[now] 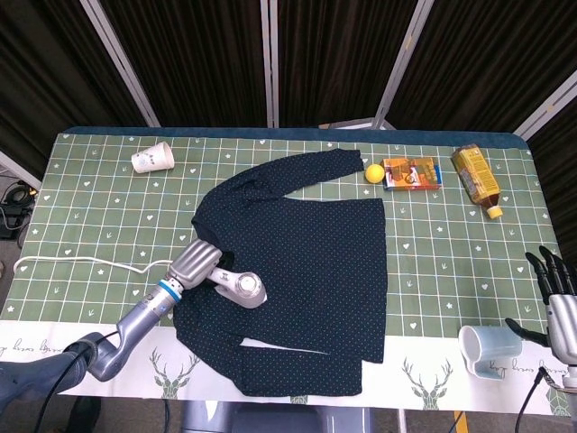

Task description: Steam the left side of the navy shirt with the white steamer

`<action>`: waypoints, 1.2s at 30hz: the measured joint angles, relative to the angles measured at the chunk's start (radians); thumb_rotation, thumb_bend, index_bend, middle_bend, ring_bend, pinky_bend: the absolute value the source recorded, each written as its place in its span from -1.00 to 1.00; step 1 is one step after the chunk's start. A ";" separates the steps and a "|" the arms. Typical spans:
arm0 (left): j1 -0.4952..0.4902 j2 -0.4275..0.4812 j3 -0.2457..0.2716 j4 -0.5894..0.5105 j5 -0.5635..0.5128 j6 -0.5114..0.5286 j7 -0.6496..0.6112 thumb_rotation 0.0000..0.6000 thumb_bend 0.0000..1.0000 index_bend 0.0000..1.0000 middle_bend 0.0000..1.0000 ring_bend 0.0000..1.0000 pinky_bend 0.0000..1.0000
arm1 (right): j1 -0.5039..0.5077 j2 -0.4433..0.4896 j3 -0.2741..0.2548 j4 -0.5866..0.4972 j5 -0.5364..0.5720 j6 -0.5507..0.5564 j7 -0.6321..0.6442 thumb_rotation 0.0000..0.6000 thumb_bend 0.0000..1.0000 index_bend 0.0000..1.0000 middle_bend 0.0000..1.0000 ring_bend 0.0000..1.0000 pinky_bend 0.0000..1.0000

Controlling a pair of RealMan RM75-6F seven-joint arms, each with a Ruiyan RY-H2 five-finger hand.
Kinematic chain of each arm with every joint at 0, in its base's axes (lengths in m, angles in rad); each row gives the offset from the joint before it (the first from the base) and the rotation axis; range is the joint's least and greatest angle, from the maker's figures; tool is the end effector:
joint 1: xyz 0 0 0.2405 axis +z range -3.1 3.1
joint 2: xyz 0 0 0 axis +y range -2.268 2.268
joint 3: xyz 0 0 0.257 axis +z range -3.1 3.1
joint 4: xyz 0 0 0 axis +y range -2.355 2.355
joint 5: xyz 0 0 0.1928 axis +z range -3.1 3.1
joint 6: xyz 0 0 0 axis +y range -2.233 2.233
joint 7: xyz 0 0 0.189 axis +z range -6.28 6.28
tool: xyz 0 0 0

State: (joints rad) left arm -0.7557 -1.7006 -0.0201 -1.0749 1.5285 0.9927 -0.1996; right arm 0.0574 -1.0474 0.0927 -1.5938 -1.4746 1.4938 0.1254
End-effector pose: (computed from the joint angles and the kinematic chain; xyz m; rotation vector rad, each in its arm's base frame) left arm -0.1555 0.3709 -0.0636 -2.0663 -0.9504 -1.0718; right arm -0.3165 -0.2245 0.2115 1.3007 -0.9127 0.9431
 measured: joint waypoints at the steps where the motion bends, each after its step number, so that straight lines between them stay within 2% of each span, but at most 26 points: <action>1: -0.001 -0.001 0.001 -0.003 0.002 0.000 0.001 1.00 -0.88 0.86 0.63 0.52 0.93 | 0.000 0.000 0.000 0.000 0.000 0.000 0.001 1.00 -1.00 -1.00 -1.00 -1.00 -1.00; 21: -0.012 -0.068 0.019 -0.059 0.038 0.000 0.059 1.00 -0.88 0.86 0.63 0.52 0.93 | -0.003 0.004 -0.001 0.001 -0.006 0.006 0.014 1.00 -1.00 -1.00 -1.00 -1.00 -1.00; 36: 0.002 -0.039 0.023 -0.037 0.031 0.004 0.068 1.00 -0.88 0.86 0.63 0.52 0.93 | -0.005 0.006 -0.002 -0.001 -0.008 0.011 0.015 1.00 -1.00 -1.00 -1.00 -1.00 -1.00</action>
State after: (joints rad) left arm -0.7537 -1.7392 0.0032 -1.1116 1.5599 0.9963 -0.1314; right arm 0.0524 -1.0413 0.0911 -1.5948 -1.4828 1.5052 0.1405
